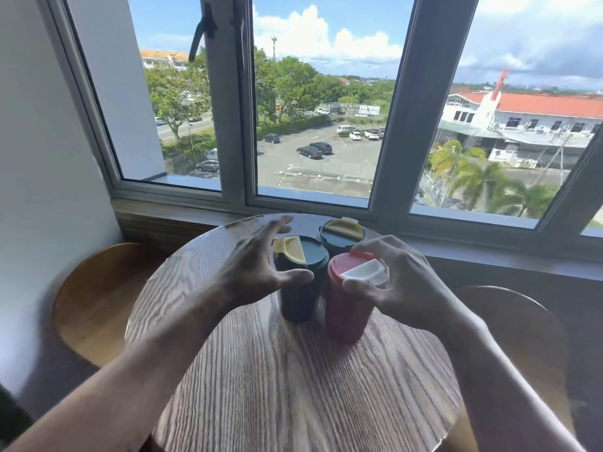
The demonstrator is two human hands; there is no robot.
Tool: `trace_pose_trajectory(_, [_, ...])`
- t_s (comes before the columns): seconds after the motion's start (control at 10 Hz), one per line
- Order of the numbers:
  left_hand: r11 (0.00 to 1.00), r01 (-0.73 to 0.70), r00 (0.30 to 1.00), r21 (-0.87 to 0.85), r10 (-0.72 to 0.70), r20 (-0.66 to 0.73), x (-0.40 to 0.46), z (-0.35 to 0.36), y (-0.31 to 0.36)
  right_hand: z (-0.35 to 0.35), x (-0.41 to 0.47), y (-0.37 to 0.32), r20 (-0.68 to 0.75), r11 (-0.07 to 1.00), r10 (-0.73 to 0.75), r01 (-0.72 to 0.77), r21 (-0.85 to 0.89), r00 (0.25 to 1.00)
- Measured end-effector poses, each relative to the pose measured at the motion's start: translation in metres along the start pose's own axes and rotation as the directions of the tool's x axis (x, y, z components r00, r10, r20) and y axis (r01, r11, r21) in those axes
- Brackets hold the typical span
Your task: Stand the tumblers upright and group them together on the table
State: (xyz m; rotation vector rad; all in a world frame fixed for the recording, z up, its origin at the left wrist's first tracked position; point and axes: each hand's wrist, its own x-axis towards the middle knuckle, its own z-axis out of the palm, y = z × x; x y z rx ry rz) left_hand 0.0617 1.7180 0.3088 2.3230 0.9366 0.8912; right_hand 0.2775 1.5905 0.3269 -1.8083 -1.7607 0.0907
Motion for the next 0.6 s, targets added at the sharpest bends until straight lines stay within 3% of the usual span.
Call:
trace_pose_trajectory(0.1, [0.996, -0.027, 1.0, 0.08, 0.027, 0.001, -0.0003, 0.0033, 0.0025, 0.002, -0.0007, -0.0017, 0.026, 1.0, 0.019, -0.019, 0.014, 0.999])
trace_pose_trajectory(0.6, [0.993, -0.013, 1.0, 0.119, 0.015, -0.019, -0.0052, 0.0056, 0.0069, 0.003, -0.0005, 0.0003, 0.01, 0.999, 0.041, -0.042, 0.034, 0.999])
